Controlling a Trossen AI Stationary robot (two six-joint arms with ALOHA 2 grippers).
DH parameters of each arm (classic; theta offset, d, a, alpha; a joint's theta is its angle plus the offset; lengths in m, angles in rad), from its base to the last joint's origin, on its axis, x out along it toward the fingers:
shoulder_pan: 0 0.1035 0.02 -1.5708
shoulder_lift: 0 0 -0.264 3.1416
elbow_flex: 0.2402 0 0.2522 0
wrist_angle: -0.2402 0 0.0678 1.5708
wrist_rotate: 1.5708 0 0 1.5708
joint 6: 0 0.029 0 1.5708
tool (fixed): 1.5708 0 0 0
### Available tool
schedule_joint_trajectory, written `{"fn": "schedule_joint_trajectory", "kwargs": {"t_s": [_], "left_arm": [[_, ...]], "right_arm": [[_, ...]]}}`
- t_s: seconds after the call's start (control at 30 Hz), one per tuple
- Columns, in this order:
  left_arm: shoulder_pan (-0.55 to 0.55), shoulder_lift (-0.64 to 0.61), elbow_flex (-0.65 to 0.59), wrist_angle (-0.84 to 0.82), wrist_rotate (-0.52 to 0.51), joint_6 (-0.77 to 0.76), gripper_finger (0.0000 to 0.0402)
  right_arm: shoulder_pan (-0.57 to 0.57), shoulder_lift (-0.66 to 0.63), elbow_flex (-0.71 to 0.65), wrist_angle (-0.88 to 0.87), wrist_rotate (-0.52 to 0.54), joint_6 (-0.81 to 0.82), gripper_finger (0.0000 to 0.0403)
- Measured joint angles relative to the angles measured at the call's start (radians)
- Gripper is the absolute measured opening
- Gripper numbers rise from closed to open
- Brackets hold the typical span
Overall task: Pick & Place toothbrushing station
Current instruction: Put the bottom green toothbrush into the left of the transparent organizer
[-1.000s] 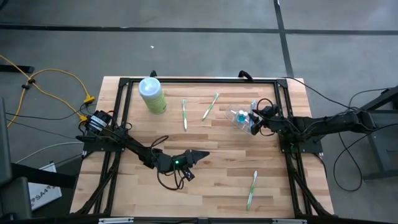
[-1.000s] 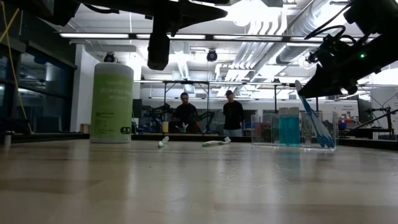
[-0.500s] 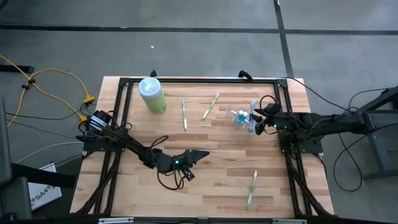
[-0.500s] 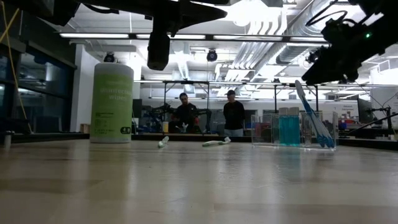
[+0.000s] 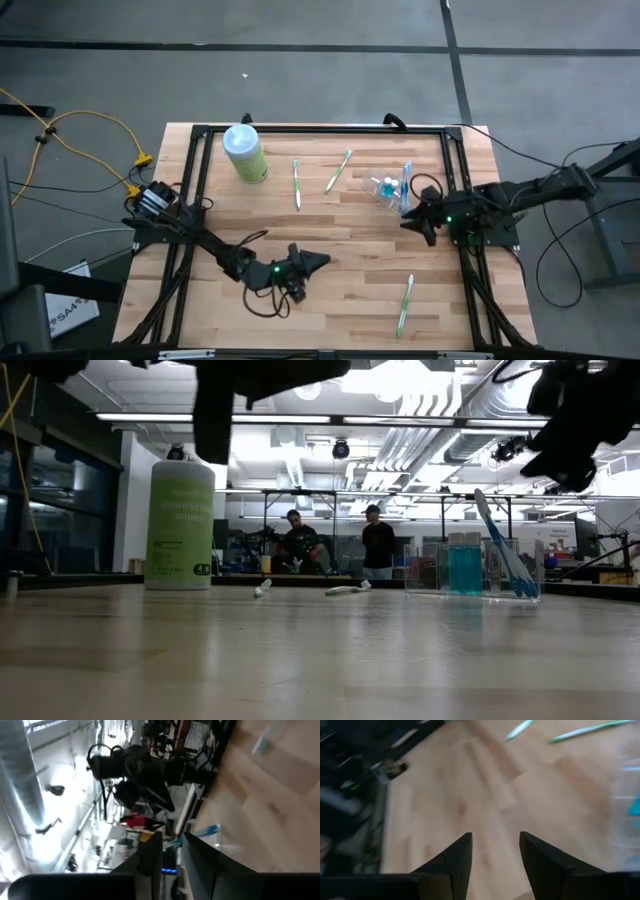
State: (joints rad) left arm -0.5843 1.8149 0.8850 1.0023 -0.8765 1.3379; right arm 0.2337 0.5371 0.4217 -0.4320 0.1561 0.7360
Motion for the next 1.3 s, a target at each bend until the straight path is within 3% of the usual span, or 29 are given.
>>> {"fn": "schedule_joint_trajectory", "kwargs": {"t_s": [0.17, 0.37, 0.63, 0.83, 1.03, 1.3], "left_arm": [[-0.031, 0.0, 0.0, 0.0, -0.072, -0.241, 0.007], [-0.058, 0.0, 0.0, 0.0, -0.158, -0.452, 0.007], [-0.09, 0.0, 0.0, 0.0, -0.228, -0.523, 0.007], [-0.091, 0.0, 0.0, 0.0, -0.229, -0.547, 0.007], [-0.091, 0.0, 0.0, 0.0, -0.229, -0.575, 0.007], [-0.09, 0.0, 0.0, 0.001, -0.228, -0.703, 0.007]], "right_arm": [[0.148, 0.047, 0.0, 0.104, -0.006, 0.029, 0.0156], [0.317, 0.152, 0.0, 0.158, 0.073, 0.096, 0.0146], [0.49, 0.331, 0.0, 0.291, 0.098, 0.108, 0.0103], [0.543, 0.408, 0.0, 0.27, -0.035, 0.114, 0.0071], [0.544, 0.457, 0.0, 0.292, -0.173, -0.072, 0.0056], [0.544, 0.484, 0.001, 0.281, -0.191, -0.326, 0.008]]}}
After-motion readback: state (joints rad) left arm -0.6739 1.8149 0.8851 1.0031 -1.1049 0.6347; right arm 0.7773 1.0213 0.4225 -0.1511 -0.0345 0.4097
